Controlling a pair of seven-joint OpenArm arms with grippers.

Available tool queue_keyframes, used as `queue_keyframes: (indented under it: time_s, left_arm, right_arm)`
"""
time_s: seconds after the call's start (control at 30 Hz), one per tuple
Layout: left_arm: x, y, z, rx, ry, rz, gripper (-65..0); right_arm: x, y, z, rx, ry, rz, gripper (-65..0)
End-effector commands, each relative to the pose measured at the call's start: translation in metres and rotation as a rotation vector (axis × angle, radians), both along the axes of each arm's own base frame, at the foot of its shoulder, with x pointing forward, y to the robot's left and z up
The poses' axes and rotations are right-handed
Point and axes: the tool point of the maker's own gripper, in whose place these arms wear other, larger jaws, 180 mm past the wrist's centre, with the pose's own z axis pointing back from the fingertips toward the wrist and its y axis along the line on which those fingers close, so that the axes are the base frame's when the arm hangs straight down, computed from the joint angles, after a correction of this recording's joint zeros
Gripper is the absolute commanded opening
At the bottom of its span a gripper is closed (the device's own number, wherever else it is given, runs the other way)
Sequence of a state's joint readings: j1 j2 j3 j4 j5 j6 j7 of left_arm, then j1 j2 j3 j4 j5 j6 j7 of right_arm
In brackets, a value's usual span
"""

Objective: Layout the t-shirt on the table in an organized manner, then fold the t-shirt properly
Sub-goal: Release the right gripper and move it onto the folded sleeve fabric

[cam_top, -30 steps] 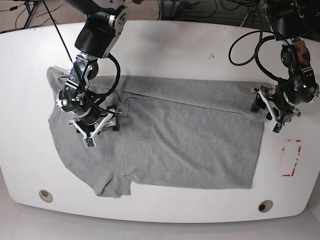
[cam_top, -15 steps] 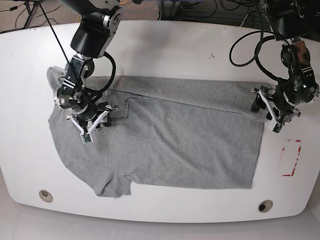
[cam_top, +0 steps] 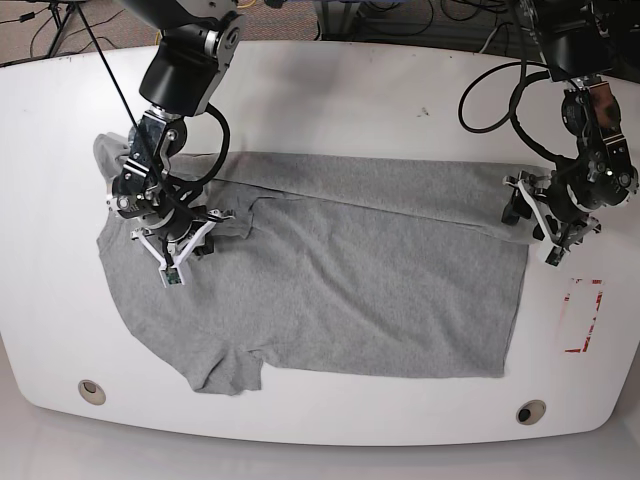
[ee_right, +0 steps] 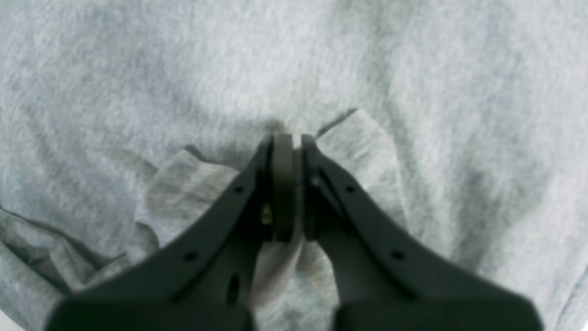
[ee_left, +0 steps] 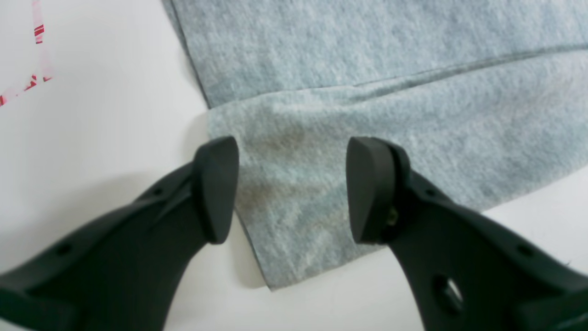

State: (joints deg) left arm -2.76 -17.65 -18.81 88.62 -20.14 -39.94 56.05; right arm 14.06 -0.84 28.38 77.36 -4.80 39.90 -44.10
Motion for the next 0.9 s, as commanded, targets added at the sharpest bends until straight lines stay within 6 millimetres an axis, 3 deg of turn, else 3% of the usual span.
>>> queue_keyframes:
  time_s: [0.0,0.6,0.87]
  left_arm:
    - [0.010,0.004,0.016,0.004,-0.054,-0.001,-29.9]
    - [0.010,0.004,0.015,0.007,-0.050,-0.002,-29.9]
    - [0.010,0.004,0.015,0.007,-0.050,-0.002,-29.9]
  right_arm:
    - [0.020,-0.005,0.031,-0.017,-0.099,-0.003,-65.0]
    - [0.057,-0.011,0.082,-0.039,-0.223,-0.007,-65.0]
    - [0.067,-0.004,0.076,-0.003,-0.201,0.003,-64.4]
